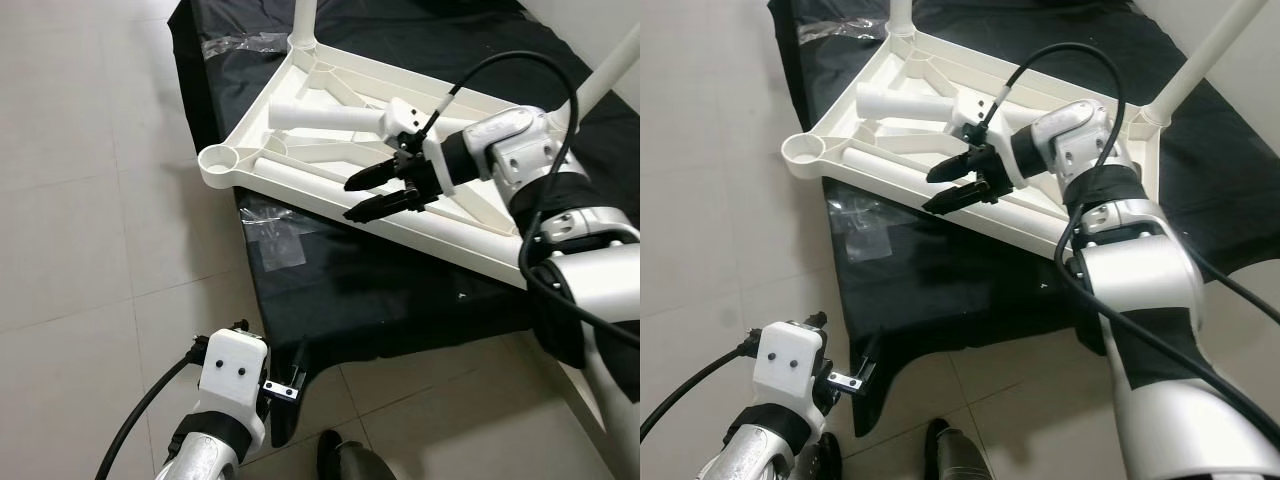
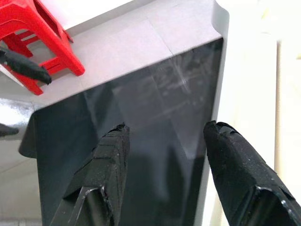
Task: Building children table
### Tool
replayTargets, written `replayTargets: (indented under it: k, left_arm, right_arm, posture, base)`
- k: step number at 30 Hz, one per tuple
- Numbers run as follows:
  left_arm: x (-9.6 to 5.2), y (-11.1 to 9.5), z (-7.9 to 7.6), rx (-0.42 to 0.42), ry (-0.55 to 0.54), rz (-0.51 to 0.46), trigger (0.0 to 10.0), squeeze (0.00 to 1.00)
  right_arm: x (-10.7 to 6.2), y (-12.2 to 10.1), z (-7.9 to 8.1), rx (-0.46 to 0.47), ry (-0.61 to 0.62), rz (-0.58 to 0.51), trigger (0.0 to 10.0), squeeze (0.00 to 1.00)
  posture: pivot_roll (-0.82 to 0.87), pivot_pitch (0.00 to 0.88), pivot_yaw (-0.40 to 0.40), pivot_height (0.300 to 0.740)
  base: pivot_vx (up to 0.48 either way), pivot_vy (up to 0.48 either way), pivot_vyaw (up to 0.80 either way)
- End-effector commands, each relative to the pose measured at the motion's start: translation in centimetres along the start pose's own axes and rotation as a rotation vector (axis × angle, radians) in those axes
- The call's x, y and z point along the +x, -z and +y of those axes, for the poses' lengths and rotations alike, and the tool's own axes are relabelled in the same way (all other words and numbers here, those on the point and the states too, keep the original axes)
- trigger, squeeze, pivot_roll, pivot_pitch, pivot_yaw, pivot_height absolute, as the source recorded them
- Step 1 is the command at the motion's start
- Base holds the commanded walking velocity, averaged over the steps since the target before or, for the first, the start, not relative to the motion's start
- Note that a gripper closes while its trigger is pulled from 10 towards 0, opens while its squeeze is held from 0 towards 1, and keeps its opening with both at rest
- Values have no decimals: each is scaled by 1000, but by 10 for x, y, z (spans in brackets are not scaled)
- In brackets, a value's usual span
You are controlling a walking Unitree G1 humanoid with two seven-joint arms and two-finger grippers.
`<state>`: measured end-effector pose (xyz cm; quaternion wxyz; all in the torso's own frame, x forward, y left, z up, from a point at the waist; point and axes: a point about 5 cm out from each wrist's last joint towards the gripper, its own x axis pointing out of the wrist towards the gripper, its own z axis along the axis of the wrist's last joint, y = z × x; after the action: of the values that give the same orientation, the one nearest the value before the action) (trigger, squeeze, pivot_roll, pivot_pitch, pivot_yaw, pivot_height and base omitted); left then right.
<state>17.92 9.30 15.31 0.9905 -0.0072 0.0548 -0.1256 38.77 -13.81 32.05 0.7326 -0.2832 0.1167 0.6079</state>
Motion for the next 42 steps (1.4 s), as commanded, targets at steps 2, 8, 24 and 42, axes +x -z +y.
replayTargets:
  k: [2, 8, 24, 42]
  left_arm:
    - [-1, 6, -2, -9, 8, 28, 10000, 0]
    - [-1, 5, -1, -8, 6, 27, 10000, 0]
    - [-2, 5, -2, -12, 0, 25, 10000, 0]
    - [0, 5, -2, -14, -3, 23, 10000, 0]
  right_arm:
    - [16, -6, -4, -3, 98, -16, 10000, 0]
    - [38, -2, -3, 26, 157, -14, 10000, 0]
    - [78, 28, 2, 197, 343, 83, 10000, 0]
    - [78, 57, 13, 145, 233, 338, 0, 0]
  posture:
    - [63, 277, -120, 740]
    - [68, 283, -125, 740]
    - [70, 297, -129, 740]
    - [64, 296, -131, 740]
  base:
    - [0, 0, 0]
    - [0, 0, 0]
    - [0, 0, 0]
    - [0, 0, 0]
